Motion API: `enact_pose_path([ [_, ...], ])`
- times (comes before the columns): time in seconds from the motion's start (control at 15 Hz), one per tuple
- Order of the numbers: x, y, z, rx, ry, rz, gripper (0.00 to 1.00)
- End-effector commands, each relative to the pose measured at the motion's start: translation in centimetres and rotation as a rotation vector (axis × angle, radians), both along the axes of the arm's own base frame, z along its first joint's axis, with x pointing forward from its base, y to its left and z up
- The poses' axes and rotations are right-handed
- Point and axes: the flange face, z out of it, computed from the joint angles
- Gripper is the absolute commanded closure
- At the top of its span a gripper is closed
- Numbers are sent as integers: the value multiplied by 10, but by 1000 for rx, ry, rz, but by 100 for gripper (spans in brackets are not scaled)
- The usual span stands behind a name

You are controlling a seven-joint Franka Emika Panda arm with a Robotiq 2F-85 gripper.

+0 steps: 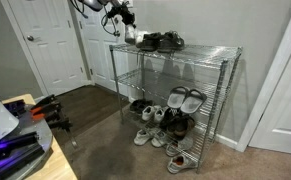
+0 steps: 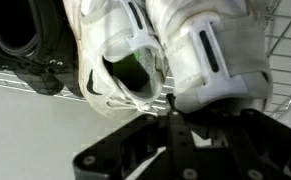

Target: Move the white shoes on the top rack to the right

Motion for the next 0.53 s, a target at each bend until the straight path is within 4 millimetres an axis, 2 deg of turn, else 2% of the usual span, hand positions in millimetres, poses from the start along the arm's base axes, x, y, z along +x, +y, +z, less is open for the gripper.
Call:
enact_pose_path([
  [0.0,-5,-1,24,-19,7,28,97],
  [0.27,-10,-1,19,-27,78,52,97],
  [0.47,-21,2,15,-55,193,97,97],
])
